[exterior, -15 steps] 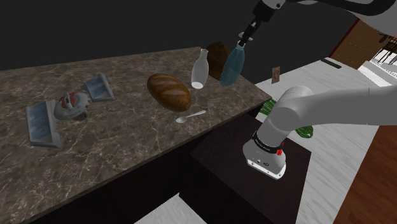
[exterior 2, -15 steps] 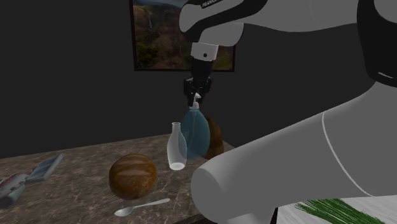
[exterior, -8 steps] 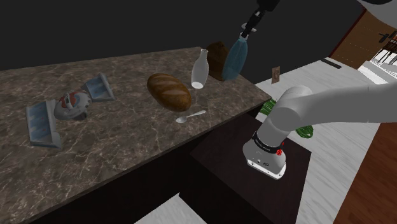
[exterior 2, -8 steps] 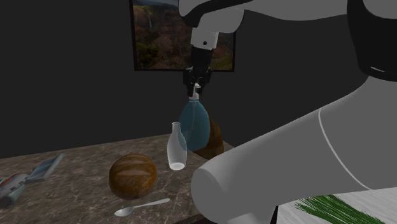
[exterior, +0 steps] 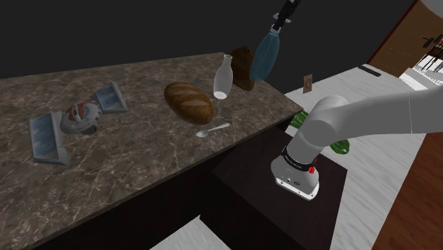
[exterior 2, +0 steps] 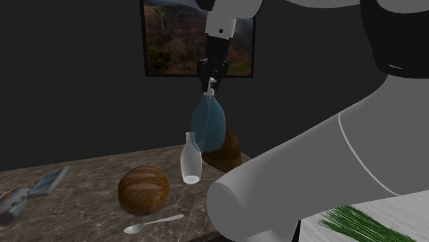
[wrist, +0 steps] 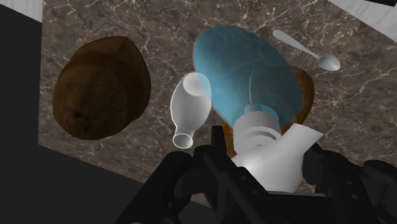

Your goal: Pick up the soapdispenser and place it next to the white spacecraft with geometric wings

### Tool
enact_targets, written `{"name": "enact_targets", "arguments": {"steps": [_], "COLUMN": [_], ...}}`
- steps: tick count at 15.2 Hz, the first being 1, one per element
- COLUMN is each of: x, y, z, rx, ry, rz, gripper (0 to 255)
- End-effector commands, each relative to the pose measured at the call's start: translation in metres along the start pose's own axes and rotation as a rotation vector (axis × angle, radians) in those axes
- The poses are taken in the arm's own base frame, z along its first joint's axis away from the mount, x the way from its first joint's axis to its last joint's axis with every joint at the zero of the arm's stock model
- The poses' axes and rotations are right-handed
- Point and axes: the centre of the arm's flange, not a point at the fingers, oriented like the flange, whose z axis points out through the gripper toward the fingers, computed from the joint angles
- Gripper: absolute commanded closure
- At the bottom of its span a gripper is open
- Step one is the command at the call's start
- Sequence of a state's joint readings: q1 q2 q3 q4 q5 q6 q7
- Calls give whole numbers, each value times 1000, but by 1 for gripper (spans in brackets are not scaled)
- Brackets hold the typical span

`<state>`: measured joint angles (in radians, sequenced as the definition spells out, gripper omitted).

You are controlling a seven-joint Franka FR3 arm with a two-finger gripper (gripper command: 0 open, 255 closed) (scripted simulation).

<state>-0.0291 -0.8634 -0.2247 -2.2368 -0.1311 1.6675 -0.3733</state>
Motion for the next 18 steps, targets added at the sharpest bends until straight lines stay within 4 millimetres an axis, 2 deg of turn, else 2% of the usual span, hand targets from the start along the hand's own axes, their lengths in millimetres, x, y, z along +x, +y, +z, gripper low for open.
{"name": "enact_targets", "arguments": {"steps": [1, 16, 17, 18], "x": [2, 24, 24, 33], "y": [2, 7, 7, -1], "z": [-11, -87, -89, -83], "rx": [0, 0, 0, 0], "ry": [0, 0, 0, 0], "rz": [0, 0, 0, 0], "gripper": [255, 255, 255, 255]}}
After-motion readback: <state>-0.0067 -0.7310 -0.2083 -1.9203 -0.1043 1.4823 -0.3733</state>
